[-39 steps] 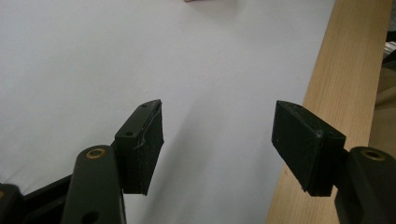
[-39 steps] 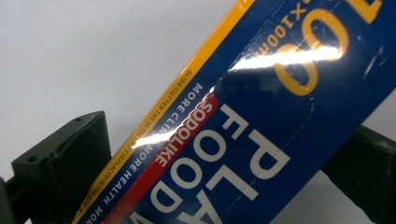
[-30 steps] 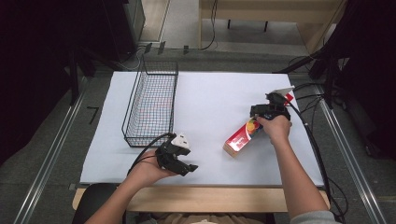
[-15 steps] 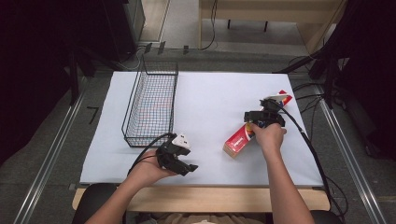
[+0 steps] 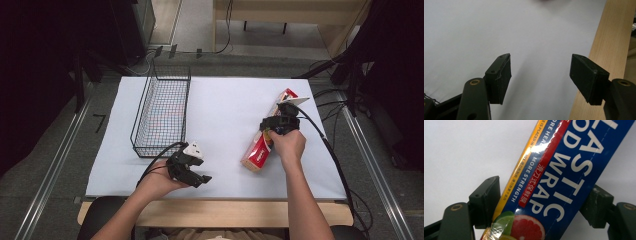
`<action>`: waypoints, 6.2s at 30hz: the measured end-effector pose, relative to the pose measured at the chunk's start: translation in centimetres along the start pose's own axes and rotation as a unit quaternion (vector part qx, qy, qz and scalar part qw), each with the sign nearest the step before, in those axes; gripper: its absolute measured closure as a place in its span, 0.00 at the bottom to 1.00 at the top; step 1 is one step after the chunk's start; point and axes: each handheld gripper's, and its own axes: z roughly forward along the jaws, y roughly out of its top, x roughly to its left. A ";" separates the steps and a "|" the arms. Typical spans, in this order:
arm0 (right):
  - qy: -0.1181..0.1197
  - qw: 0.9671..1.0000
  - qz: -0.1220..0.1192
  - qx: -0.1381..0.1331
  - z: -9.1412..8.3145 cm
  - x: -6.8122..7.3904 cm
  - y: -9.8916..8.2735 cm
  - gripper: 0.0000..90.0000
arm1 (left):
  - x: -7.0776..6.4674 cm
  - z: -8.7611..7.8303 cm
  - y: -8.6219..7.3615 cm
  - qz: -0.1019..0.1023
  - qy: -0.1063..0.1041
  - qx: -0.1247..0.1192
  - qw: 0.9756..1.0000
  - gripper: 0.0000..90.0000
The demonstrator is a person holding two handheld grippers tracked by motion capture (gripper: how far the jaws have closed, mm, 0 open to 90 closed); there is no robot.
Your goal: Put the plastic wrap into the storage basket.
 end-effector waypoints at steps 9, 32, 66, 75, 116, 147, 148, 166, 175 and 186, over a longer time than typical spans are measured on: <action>-0.026 0.998 -0.051 0.008 -0.1 1.2 0.3 0.44 | 0.2 -0.2 -0.2 -0.002 0.000 -0.003 1.000 0.38; 0.018 0.952 -0.305 -0.036 -5.8 0.1 -0.8 0.48 | 0.1 -1.1 0.1 0.014 -0.001 -0.017 1.000 0.38; 0.130 0.825 -0.550 0.015 -8.1 3.5 -9.2 0.48 | -1.0 -7.3 4.1 0.098 -0.029 -0.043 0.994 0.24; 0.155 0.788 -0.596 0.026 -8.4 5.2 -10.9 0.48 | -1.6 -6.5 7.5 0.189 -0.041 -0.004 0.981 0.13; 0.186 0.726 -0.661 0.030 -8.8 9.3 -12.5 0.46 | -2.4 -0.9 8.0 0.248 -0.077 0.125 0.958 0.45; 0.197 0.753 -0.626 -0.047 -12.0 4.2 -10.4 0.24 | -1.8 -1.6 5.6 0.157 -0.044 0.122 0.979 0.45; 0.197 0.753 -0.626 -0.047 -12.0 4.2 -10.4 0.24 | -1.8 -1.6 5.6 0.157 -0.044 0.122 0.979 0.45; 0.188 0.786 -0.578 -0.115 -12.4 -1.5 -8.1 0.21 | -0.6 -3.3 4.9 0.115 -0.024 0.111 0.987 0.45; 0.174 0.806 -0.557 -0.103 -10.2 -4.5 -8.0 0.21 | 0.1 -5.1 5.2 0.077 0.003 0.090 0.993 0.45; 0.143 0.833 -0.523 -0.110 -7.0 -4.5 -8.3 0.21 | 1.1 -6.2 6.0 0.035 0.030 0.073 0.996 0.45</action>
